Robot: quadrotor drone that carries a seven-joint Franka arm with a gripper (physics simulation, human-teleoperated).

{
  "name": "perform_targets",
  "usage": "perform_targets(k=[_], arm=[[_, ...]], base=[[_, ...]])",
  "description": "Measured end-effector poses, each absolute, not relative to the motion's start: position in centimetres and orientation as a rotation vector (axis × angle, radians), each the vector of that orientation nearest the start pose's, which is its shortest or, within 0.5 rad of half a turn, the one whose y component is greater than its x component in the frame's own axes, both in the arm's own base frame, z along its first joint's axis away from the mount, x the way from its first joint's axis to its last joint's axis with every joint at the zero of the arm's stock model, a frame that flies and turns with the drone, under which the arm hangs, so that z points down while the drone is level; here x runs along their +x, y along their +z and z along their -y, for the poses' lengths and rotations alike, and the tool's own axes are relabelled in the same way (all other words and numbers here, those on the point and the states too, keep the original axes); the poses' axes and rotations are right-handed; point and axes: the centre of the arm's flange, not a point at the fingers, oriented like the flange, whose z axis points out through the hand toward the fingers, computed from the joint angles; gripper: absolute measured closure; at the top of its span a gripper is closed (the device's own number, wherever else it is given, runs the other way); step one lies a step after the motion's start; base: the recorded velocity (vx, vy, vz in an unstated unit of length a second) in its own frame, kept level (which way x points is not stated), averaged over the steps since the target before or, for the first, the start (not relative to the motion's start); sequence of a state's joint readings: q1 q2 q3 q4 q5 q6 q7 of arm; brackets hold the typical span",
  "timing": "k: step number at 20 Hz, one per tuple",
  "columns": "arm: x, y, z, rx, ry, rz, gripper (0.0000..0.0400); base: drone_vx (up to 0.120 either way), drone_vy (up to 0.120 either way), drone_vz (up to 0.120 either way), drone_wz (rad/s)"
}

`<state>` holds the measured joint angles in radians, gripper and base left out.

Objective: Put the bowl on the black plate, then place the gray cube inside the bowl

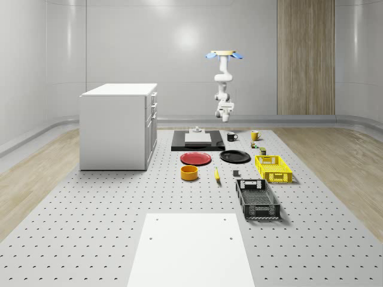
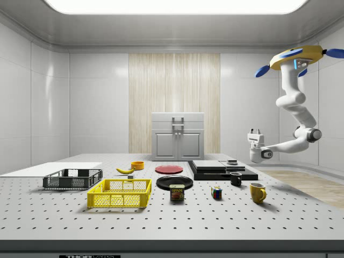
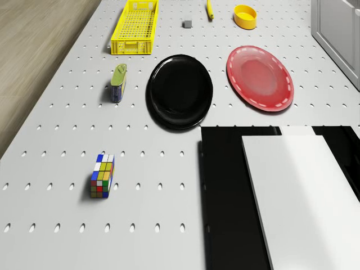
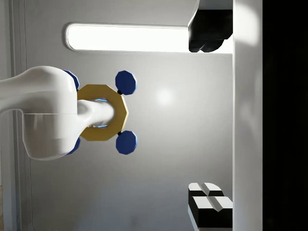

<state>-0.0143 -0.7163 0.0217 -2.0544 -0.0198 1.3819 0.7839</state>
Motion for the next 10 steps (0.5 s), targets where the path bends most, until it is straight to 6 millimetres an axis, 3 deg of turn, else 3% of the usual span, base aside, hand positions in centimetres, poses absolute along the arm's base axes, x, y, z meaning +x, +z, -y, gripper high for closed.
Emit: perform_targets(k=[10], arm=[[30.1, 69.0, -1.8, -3.034, -0.193, -1.259, 0.0]], base=[[0.12, -0.12, 0.0, 0.0]])
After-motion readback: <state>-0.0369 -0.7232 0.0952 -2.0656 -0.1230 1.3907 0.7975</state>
